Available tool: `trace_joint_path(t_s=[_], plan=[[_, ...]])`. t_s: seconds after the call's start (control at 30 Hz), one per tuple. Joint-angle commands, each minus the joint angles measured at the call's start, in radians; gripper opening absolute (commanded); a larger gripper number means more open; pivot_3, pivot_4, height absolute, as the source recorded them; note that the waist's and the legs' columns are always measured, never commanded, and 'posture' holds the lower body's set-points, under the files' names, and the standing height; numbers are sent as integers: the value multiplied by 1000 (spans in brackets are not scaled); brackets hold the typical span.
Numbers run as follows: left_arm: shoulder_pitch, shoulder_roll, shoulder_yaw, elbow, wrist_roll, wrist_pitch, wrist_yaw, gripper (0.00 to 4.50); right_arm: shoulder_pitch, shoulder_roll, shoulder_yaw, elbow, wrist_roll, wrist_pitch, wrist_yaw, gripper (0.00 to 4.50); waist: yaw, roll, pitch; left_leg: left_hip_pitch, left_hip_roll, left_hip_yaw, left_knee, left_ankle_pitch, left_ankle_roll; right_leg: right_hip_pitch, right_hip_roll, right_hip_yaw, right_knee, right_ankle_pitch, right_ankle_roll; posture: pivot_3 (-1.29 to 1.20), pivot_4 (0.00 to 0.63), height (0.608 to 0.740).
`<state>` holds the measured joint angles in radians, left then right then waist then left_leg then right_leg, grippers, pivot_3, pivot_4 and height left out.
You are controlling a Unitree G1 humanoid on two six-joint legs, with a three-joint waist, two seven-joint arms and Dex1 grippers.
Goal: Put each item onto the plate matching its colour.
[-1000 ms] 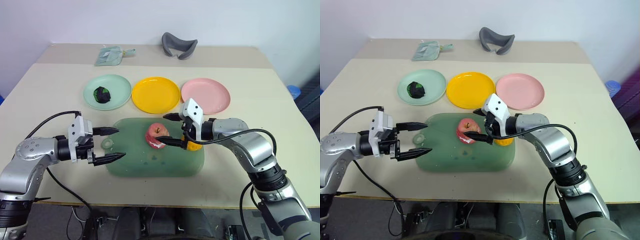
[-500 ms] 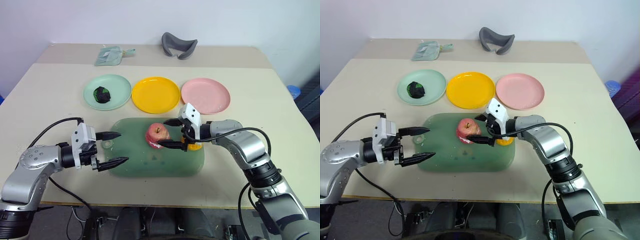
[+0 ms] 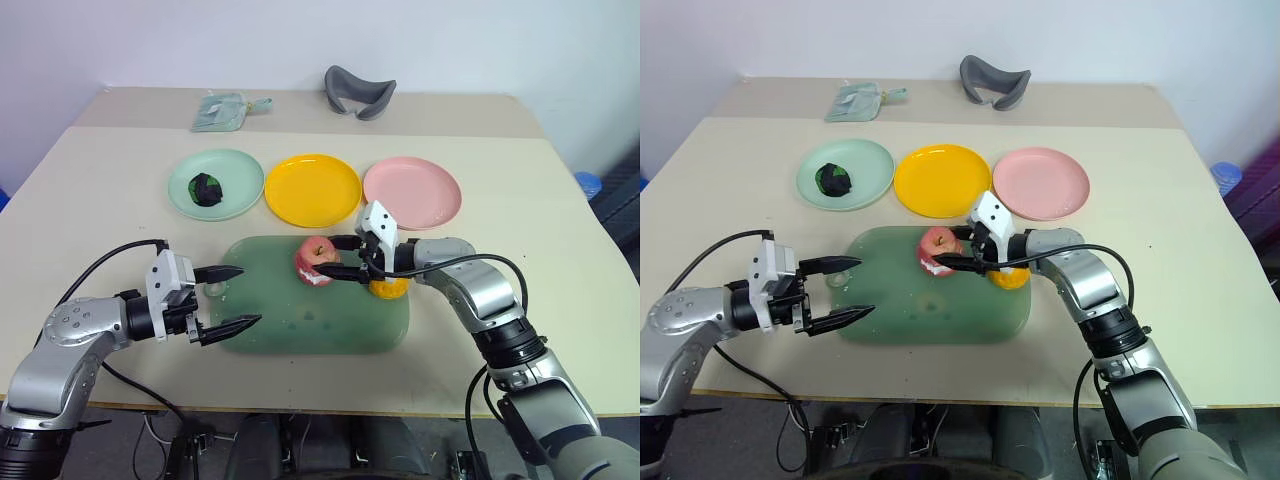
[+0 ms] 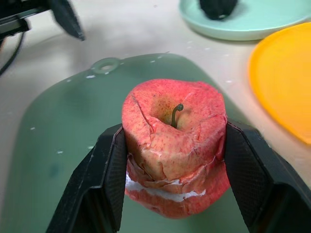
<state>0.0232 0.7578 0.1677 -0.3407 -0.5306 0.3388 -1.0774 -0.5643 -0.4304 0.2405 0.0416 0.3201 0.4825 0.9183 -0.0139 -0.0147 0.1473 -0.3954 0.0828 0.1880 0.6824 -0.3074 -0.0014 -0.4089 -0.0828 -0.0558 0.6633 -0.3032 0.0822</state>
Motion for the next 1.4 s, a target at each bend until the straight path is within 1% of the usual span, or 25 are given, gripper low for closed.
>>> trace_joint_path(t_s=[0.03,0.2,0.27,0.4,0.57,0.7,0.8,0.83,0.87,0.97,1.07,1.17,1.23,1.33,1.4], plan=[[-37,-23,-14,-28,-6,-3,32,4500,19,-8,-86,-10,37,2,-13,2387,3,0,0,0,0,0,0,0,0,0,0,0,0,0,0,0,150,740],[-126,-90,-62,25,44,-4,123,4500,-23,-8,-227,-7,84,15,-89,2387,0,1,1,0,0,0,0,0,0,0,0,0,0,0,0,0,150,740],[-170,-122,-89,53,73,-7,161,4500,-73,-14,-279,76,51,-17,-161,2387,-2,1,1,-1,0,0,0,0,0,-1,0,0,0,0,0,0,150,740],[-225,-172,-111,80,85,-12,200,4500,-177,-31,-343,256,10,-66,-252,2387,-4,2,1,0,0,1,0,0,0,-1,1,0,0,0,0,0,150,740],[-232,-193,-116,96,106,-37,217,4500,-293,-23,-366,480,-40,-150,-323,2387,-8,3,2,-1,0,2,-1,0,0,-2,1,1,0,0,0,0,150,740],[-221,-202,-117,71,117,-36,239,4500,-362,-19,-360,657,-73,-220,-320,2387,-8,4,2,-1,0,3,-1,0,0,-2,1,1,0,0,0,0,150,740],[-199,-195,-105,43,116,-31,254,4500,-386,-2,-359,697,-70,-239,-291,3682,-8,4,3,-1,0,3,-1,0,0,-2,1,1,0,0,0,0,150,740],[-190,-189,-94,32,108,-28,254,4500,-390,5,-358,698,-70,-244,-290,4234,-8,5,3,-1,0,3,-1,0,0,-2,1,1,0,0,0,0,150,740],[-183,-188,-90,18,105,-23,261,4500,-392,6,-359,700,-69,-250,-279,4472,-8,5,3,-1,0,3,-1,0,0,-2,1,1,0,0,0,0,150,740],[-147,-172,-72,-24,97,-12,269,4500,-362,6,-361,626,-47,-235,-234,4472,-8,5,3,-1,0,2,-1,0,0,-2,1,1,0,0,0,0,150,740],[-110,-161,-53,-74,67,2,270,4500,-280,-33,-365,447,4,-167,-146,4472,-4,6,3,-1,1,2,-1,0,0,-2,1,1,0,0,0,0,150,740],[-75,-147,-30,-106,-7,13,214,4500,-132,-125,-373,192,93,-53,-19,4472,7,6,3,-3,1,0,0,0,0,-2,0,0,-1,0,1,0,150,740],[-78,-124,-34,-113,-39,26,173,4500,-19,-208,-393,31,147,29,34,4472,9,6,3,-3,1,-1,0,0,0,-1,-2,0,-1,0,1,0,150,740],[-108,-91,-66,-78,-19,2,113,4500,134,-295,-436,-130,223,122,74,4472,3,6,3,-3,0,-2,0,0,0,-1,-2,-1,-1,0,1,0,150,740],[-141,-78,-69,-63,-35,20,95,4500,207,-320,-459,-205,253,167,58,4472,-3,6,3,-2,-1,-1,0,0,0,-1,0,-1,-1,0,1,0,150,740]])
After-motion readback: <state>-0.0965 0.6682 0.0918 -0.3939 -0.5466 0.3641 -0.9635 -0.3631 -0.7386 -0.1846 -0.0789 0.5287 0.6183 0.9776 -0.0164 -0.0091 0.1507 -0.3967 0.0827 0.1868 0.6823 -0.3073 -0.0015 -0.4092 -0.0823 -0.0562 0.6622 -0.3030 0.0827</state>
